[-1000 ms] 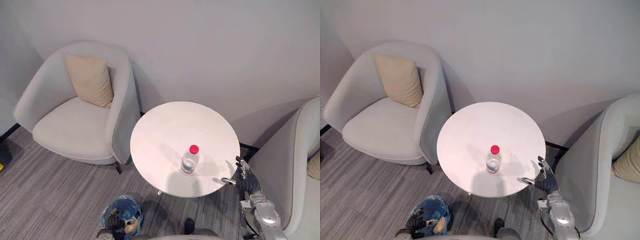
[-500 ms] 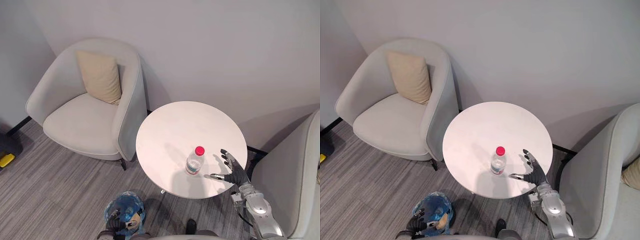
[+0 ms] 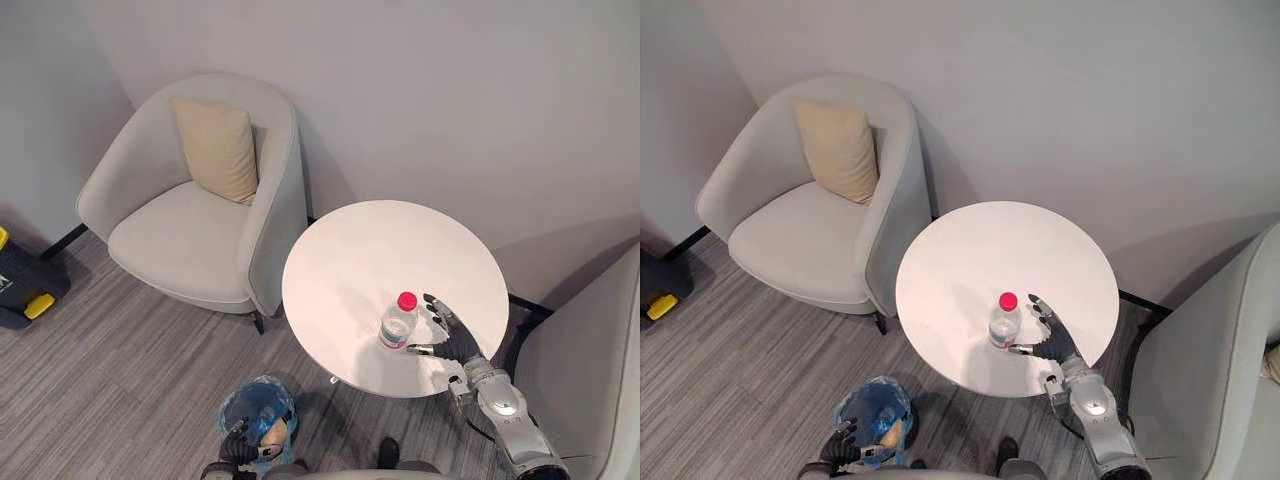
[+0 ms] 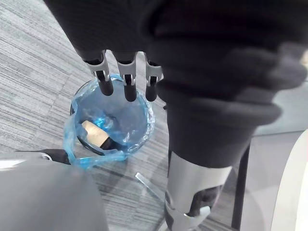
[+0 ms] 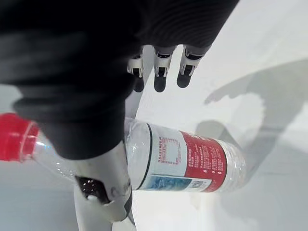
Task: Gather rubbish on tea table into small bin, then transfer packed bag to large trash can.
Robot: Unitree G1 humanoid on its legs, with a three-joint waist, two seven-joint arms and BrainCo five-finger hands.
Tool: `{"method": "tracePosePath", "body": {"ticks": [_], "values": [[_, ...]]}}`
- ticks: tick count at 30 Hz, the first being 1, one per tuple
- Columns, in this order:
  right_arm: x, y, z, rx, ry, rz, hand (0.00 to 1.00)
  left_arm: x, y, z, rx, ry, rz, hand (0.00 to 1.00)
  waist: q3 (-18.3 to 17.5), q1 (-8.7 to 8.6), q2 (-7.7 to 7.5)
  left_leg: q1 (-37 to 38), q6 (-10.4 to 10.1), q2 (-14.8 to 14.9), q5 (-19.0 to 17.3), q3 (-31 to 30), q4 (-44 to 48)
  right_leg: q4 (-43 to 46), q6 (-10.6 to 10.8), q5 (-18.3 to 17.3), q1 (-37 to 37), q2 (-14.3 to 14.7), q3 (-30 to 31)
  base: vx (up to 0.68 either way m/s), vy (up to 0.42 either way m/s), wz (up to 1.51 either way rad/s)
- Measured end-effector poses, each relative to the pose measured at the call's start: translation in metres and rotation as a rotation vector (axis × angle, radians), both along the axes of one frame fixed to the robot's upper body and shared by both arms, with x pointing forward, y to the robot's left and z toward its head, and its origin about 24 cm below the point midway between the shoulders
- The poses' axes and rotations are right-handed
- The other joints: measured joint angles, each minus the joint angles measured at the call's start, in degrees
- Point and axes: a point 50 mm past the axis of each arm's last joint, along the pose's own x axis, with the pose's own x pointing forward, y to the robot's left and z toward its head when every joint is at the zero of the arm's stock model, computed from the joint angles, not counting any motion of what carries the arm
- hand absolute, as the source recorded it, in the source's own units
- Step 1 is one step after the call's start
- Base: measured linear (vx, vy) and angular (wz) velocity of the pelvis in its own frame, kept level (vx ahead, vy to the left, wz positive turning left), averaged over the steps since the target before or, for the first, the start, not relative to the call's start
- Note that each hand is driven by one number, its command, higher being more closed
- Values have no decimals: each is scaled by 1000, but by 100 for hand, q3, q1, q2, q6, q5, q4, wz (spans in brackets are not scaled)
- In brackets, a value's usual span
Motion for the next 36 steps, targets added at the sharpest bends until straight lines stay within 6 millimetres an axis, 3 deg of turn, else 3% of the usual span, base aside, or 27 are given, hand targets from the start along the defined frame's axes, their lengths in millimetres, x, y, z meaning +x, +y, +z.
{"method": "tracePosePath", "body": {"ticks": [12,25,26,36], "values": [[27,7,5,-27,-34,2,0,4,-1,2,0,-20,-13,0,309,110,14,-215,-58,-72,198,-84,13,756,-36,-348,-474,-189,-151,-28,-12,9],[41,17,7,6,-48,-13,0,7,0,3,2,-26,-14,0,457,246,18,-499,-40,-198,187,-205,210,1308,-19,-574,-853,-395,-226,-35,-10,6],[44,18,9,8,-56,-18,100,7,0,3,1,-28,-13,0,458,252,19,-501,-40,-202,187,-215,210,1314,-16,-580,-853,-400,-232,32,-16,9],[64,18,19,38,-89,-61,100,7,0,3,-3,-29,-7,0,480,264,38,-528,-41,-234,188,-257,222,1312,-10,-583,-848,-469,-274,4,7,2]]}}
